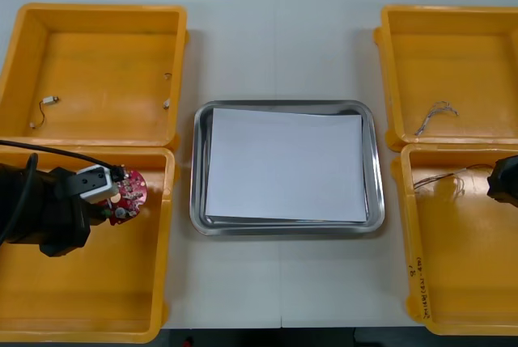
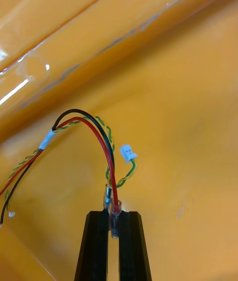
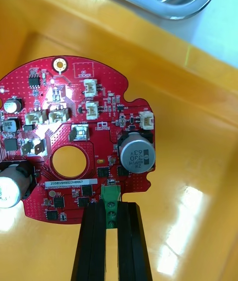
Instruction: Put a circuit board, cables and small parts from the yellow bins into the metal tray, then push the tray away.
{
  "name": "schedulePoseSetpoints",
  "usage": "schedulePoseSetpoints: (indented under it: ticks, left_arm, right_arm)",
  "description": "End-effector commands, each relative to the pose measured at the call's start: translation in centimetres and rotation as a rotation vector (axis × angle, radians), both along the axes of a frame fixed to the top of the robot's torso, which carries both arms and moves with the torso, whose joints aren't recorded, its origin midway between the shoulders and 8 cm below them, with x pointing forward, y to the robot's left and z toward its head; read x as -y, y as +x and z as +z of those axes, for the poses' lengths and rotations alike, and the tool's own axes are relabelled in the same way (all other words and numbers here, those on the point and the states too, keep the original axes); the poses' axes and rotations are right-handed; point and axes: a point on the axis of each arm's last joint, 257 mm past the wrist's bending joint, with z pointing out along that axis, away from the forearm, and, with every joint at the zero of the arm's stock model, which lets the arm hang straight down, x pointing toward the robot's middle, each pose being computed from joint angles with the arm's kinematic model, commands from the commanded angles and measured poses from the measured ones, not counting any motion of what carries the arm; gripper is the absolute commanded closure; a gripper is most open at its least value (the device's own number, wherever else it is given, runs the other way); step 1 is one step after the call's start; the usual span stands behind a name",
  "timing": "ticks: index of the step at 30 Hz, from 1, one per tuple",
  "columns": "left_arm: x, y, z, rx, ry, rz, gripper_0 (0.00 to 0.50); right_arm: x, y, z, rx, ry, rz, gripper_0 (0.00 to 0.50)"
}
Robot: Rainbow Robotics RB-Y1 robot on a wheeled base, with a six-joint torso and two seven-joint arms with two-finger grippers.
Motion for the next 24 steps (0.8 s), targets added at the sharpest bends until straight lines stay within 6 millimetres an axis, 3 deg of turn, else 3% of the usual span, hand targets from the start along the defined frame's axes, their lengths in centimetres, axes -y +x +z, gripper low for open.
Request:
schedulePoseSetpoints:
  ticks: [1,14,24]
  left_arm:
    - [1.8,0.8,4.1,0.03,-0.049,0.115,0.5]
    - [4.9,-1.4,7.5,-0.045,-0.038,0.238,0.5]
    - [8.9,-1.3,8.1,-0.039,-0.073,0.336,0.5]
  right_arm:
    - [1.8,-1.7,1.6,0.037,-0.07,0.021,0.5]
    - [3.8,-6.2,-0.1,0.0,-0.143,0.029,0.5]
    - [5.0,-9.9,-2.3,-0.038,-0.176,0.031,0.5]
